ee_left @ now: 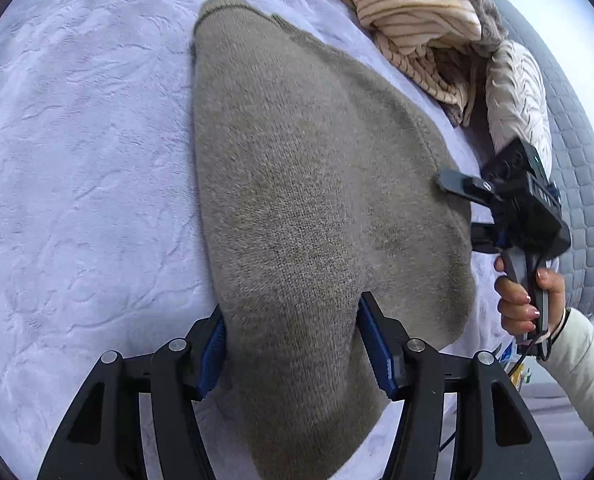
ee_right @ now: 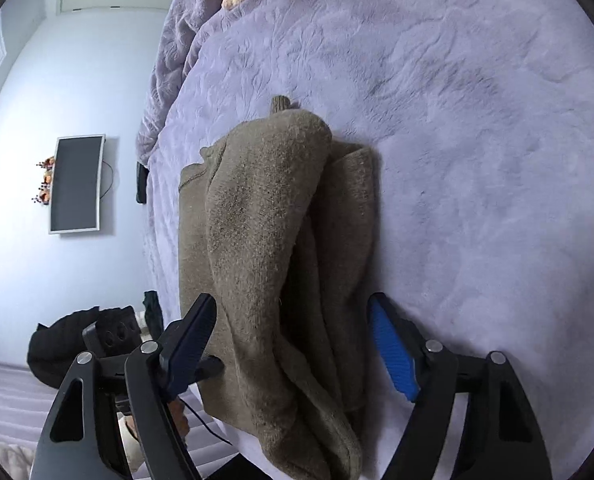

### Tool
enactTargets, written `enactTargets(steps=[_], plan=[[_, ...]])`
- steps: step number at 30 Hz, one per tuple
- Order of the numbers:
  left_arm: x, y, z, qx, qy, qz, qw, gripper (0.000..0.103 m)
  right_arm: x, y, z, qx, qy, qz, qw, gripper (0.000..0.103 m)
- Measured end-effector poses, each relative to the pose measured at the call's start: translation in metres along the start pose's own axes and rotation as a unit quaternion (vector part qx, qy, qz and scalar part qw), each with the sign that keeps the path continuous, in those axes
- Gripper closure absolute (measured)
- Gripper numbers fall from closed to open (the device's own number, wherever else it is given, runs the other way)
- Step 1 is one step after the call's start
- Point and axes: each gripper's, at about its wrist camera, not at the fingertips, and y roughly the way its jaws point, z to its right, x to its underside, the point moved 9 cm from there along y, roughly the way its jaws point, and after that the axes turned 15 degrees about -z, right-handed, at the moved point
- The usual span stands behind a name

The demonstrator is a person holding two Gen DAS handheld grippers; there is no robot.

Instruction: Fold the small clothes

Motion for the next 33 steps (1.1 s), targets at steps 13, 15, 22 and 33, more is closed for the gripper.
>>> enactTargets(steps=[13, 15, 22, 33], plan=[[0.046, -0.049, 0.0, 0.008, 0.01, 0.041, 0.9991, 0.047, 0.025, 0.037, -0.072, -0.061, -0.056, -0.049, 0.995, 0.056], [0.058, -0.04, -0.015, -0.016, -0.009, 0.031, 0.9993, 0.047, 0.034, 0.044, -0.07, -0.044, -0.063, -0.058, 0.995, 0.056], [0.085, -0.024, -0.042, -0.045, -0.051, 0.013, 0.9976, 0.038, 0.055, 0.044, -0.011, 0.131, -0.013, -0.024, 0.991, 0.041], [0.103, -0.049, -0.027, -0.112, -0.039, 0.007, 0.993, 0.038, 0.13, 0.002, -0.007, 0.291, 0.029, 0.026, 0.956, 0.043]])
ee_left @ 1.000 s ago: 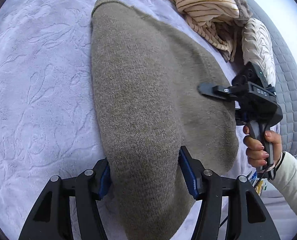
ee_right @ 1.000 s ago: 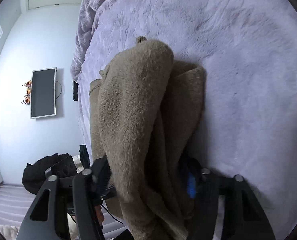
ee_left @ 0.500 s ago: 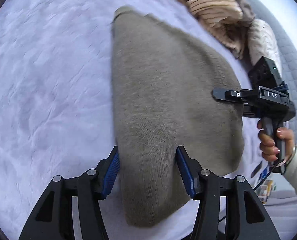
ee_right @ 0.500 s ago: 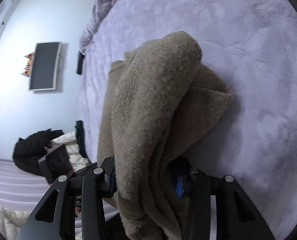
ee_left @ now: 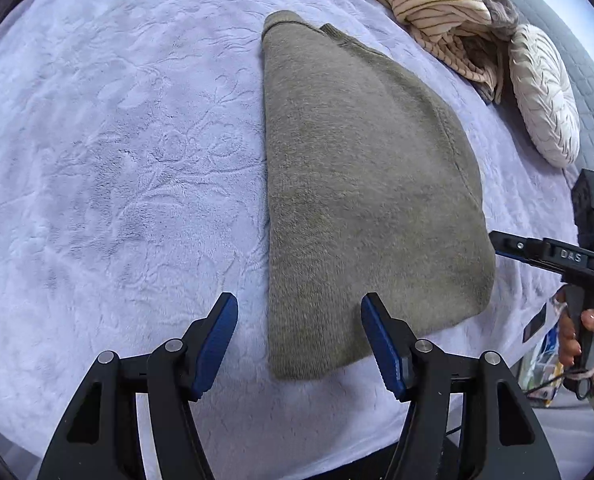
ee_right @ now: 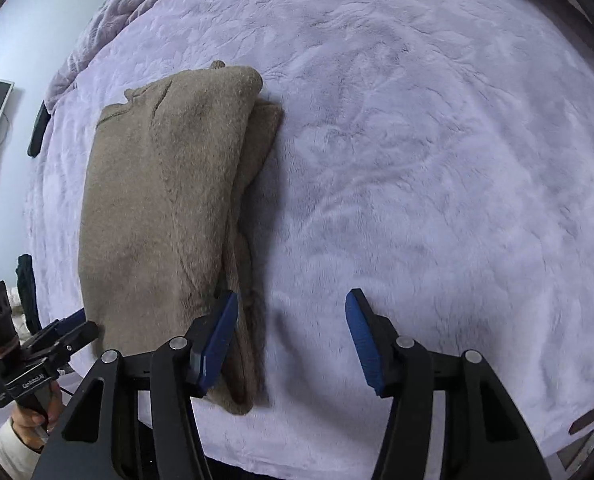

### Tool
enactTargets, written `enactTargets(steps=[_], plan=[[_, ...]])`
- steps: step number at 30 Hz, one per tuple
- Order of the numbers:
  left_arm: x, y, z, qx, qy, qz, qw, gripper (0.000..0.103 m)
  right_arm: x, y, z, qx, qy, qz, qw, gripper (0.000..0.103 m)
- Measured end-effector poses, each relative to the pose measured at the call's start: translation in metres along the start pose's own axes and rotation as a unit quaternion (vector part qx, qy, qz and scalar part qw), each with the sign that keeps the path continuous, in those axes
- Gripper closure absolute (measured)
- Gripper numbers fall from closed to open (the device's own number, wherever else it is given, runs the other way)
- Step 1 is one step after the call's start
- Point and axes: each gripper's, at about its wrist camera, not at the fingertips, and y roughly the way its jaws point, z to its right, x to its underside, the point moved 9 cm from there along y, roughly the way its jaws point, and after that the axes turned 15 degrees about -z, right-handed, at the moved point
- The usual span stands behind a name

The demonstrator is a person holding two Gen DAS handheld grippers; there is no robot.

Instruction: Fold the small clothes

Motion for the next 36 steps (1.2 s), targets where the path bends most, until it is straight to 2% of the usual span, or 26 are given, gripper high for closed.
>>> enactTargets(steps=[4, 7, 9, 11, 12, 16, 20, 23, 28, 30, 33, 36], plan=[[0.006, -0.006, 0.006, -0.028, 0.014, 0.001, 0.9995, 0.038, 0.028, -0.01, -0.003, -0.026, 0.024, 0.02, 0.999, 0.043], [0.012, -0.009, 0.01, -0.038, 0.025, 0.0, 0.9989, 0.035, 0.032, -0.005, -0.012, -0.034, 0.03, 0.023, 0.999, 0.043], [0.014, -0.012, 0.012, -0.048, 0.027, 0.002, 0.9985, 0.011, 0.035, 0.013, -0.012, -0.013, 0.034, 0.008, 0.999, 0.043], [0.016, -0.016, 0.013, -0.057, 0.028, 0.006, 0.998, 0.011, 0.039, 0.032, -0.004, 0.034, 0.039, -0.01, 0.999, 0.043], [0.017, -0.017, 0.013, -0.061, 0.028, 0.005, 0.9978, 0.01, 0.04, 0.036, 0.0, 0.043, 0.043, -0.015, 0.998, 0.043], [0.019, -0.02, 0.012, -0.077, 0.023, 0.0, 0.9967, 0.01, 0.052, 0.027, 0.006, 0.038, 0.064, -0.009, 0.997, 0.041], [0.022, -0.025, 0.01, -0.086, 0.018, 0.0, 0.9962, 0.01, 0.066, 0.011, 0.001, 0.058, 0.046, -0.007, 0.997, 0.035], [0.02, -0.028, 0.011, -0.107, 0.014, 0.001, 0.9942, 0.01, 0.073, -0.003, -0.012, 0.047, 0.039, -0.001, 0.998, 0.029], [0.019, -0.038, 0.019, -0.11, 0.015, 0.013, 0.9937, 0.01, 0.074, -0.024, -0.039, 0.029, 0.018, 0.017, 0.999, 0.023], [0.018, -0.045, 0.022, -0.13, 0.018, 0.026, 0.991, 0.01, 0.072, -0.029, -0.051, 0.032, 0.006, 0.024, 0.999, 0.021], [0.016, -0.052, 0.028, -0.136, 0.022, 0.035, 0.9899, 0.01, 0.059, -0.031, -0.075, 0.041, -0.005, 0.035, 0.999, 0.019], [0.014, -0.054, 0.028, -0.14, 0.015, 0.032, 0.9895, 0.01, 0.053, -0.038, -0.08, 0.051, -0.004, 0.045, 0.998, 0.006]])
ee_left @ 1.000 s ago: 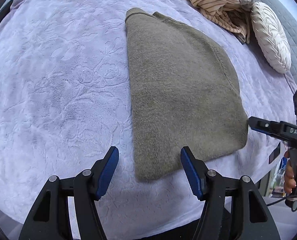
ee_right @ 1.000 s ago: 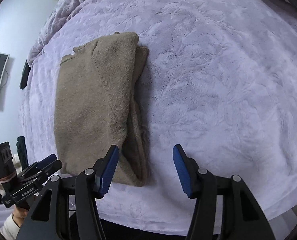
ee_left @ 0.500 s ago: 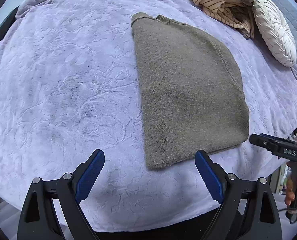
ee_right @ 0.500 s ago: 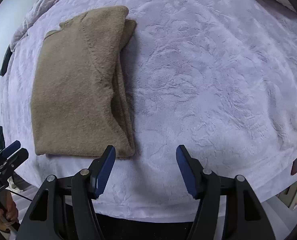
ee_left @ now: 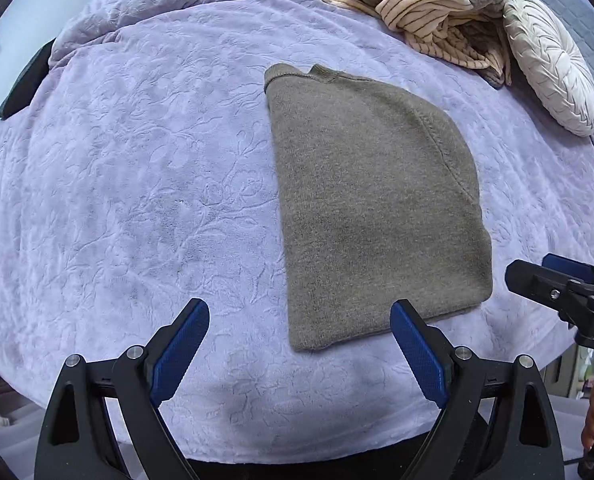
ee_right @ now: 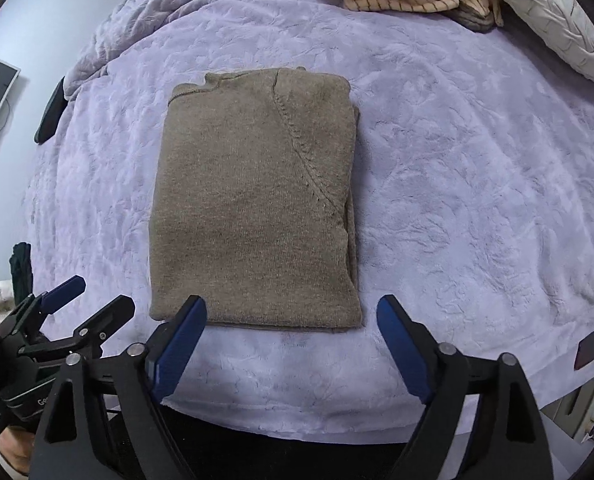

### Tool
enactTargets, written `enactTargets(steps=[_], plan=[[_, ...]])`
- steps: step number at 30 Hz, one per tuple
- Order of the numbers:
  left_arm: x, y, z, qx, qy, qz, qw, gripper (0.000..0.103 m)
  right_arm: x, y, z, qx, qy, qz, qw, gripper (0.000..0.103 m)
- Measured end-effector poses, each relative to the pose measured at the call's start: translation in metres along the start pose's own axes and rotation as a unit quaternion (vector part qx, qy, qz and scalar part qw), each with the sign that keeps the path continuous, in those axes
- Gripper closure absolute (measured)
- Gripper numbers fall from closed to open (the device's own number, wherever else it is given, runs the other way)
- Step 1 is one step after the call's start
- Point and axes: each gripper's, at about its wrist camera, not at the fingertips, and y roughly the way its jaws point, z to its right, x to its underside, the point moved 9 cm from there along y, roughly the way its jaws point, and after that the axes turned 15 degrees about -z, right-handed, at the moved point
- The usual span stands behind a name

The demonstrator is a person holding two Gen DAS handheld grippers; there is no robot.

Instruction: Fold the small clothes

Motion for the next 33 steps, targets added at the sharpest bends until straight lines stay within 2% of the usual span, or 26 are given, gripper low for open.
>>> enactTargets(steps=[2, 4, 7, 13, 24, 33], plan=[[-0.001, 0.001, -0.002, -0.016, -0.006, -0.008, 0.9998, 0.01, -0.001, -0.002, 0.0, 0.003, 0.0, 0.003, 1.0, 0.0], [-0.002, 0.0, -0.001, -0.02, -0.006, -0.011, 0.9997, 0.01, -0.001, -0.006, 0.0, 0.007, -0.001, 0.005, 1.0, 0.0], [-0.004, 0.0, 0.0, -0.006, -0.012, -0.014, 0.9998, 0.01, -0.004, -0.009, -0.001, 0.014, -0.004, 0.005, 1.0, 0.0], [-0.011, -0.003, 0.001, -0.014, -0.028, -0.014, 0.9994, 0.01, -0.01, -0.017, 0.004, 0.039, -0.002, 0.012, 0.999, 0.0], [-0.016, -0.008, 0.007, -0.032, -0.039, -0.014, 0.9987, 0.01, -0.01, -0.025, 0.01, 0.041, 0.004, 0.006, 0.999, 0.0], [-0.02, -0.012, 0.018, -0.027, -0.033, -0.015, 0.999, 0.01, -0.013, -0.027, 0.01, 0.041, -0.008, 0.004, 0.999, 0.0]])
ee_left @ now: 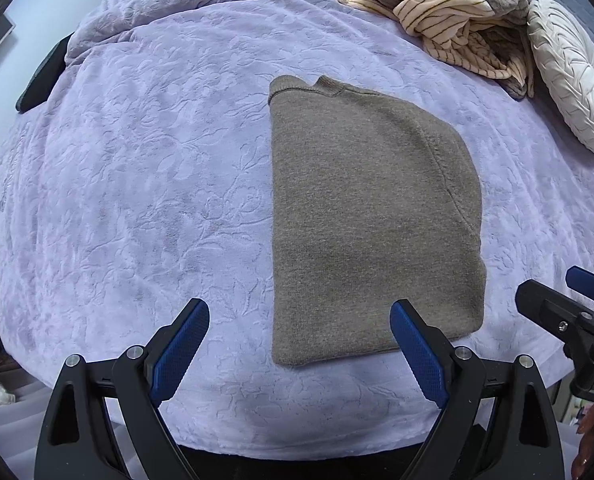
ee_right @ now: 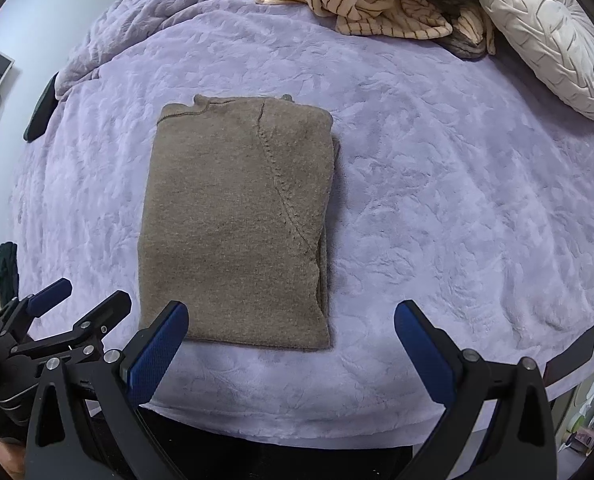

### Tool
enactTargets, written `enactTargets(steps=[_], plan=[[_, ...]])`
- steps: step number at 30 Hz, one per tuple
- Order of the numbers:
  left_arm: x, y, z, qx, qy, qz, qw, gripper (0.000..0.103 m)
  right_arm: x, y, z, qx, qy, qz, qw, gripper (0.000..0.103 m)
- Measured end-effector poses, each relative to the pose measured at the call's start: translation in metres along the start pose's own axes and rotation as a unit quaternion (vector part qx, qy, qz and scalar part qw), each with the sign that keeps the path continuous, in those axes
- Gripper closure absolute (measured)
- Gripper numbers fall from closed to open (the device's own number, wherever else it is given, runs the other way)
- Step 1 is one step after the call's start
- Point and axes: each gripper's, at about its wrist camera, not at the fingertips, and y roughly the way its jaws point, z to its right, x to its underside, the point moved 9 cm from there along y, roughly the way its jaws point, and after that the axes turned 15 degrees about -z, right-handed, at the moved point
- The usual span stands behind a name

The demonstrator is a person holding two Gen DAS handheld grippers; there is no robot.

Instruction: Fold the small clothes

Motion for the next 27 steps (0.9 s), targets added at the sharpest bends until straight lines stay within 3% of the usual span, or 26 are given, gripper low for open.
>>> enactTargets(steps=[27], plan=[[-0.012, -0.003, 0.006, 0.004, -0.004, -0.007, 1.0, 0.01, -0.018, 0.002, 0.002, 0.007, -0.01, -0.001, 1.0, 0.0]])
